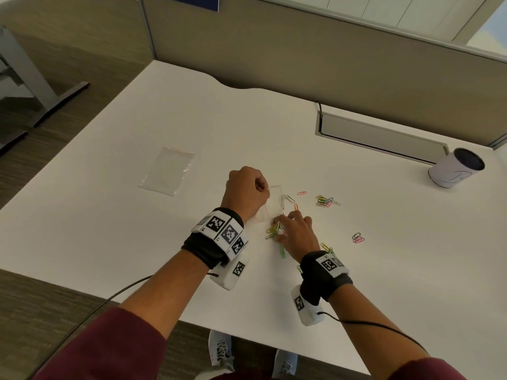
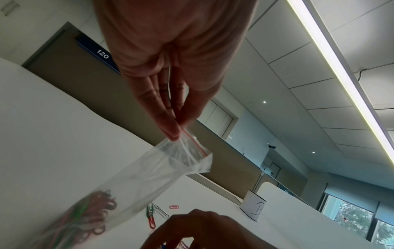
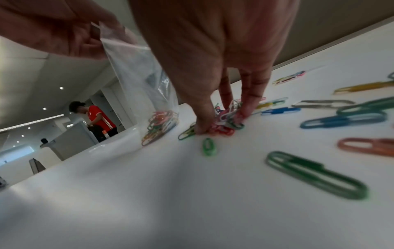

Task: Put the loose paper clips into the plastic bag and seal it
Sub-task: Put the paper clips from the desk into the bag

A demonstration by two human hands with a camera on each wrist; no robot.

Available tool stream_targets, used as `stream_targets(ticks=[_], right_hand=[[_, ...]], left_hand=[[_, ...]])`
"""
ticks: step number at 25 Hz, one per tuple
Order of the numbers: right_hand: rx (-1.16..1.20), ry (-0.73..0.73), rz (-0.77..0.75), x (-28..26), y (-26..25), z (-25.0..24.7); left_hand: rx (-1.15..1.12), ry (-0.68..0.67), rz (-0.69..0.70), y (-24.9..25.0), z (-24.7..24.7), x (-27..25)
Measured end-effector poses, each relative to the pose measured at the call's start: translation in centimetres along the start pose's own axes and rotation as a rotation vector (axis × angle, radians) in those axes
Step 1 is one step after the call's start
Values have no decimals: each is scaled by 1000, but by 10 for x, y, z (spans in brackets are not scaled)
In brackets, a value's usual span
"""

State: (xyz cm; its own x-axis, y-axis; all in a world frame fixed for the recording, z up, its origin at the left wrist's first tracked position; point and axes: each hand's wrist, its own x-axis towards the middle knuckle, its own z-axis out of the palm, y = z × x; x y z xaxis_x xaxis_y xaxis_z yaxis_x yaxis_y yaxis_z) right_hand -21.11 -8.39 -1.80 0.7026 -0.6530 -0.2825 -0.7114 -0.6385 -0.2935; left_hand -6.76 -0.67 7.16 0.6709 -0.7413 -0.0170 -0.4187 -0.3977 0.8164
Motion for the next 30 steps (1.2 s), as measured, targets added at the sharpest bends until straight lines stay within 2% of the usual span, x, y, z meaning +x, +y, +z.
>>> stream_targets(ticks=[2, 10, 13, 19, 22, 27, 30], right_hand=[[37, 61, -18, 2, 6, 1], [-67, 114, -59, 10, 17, -6], [183, 168, 28, 8, 28, -10], [983, 287, 244, -6, 46, -32], [1319, 359, 215, -19, 40, -51], [1477, 412, 66, -24, 16, -77], [1294, 437, 26, -19, 3, -76]], left_hand=[[-24, -7, -10, 0, 2, -1], [-64, -23, -16, 3, 15, -3], [-75, -34, -24, 4, 20, -3], [-60, -56, -11, 7, 29, -5], [-61, -63, -12, 9, 32, -5], [-57, -66, -17, 12, 36, -3], [-66, -58, -15, 12, 36, -1]])
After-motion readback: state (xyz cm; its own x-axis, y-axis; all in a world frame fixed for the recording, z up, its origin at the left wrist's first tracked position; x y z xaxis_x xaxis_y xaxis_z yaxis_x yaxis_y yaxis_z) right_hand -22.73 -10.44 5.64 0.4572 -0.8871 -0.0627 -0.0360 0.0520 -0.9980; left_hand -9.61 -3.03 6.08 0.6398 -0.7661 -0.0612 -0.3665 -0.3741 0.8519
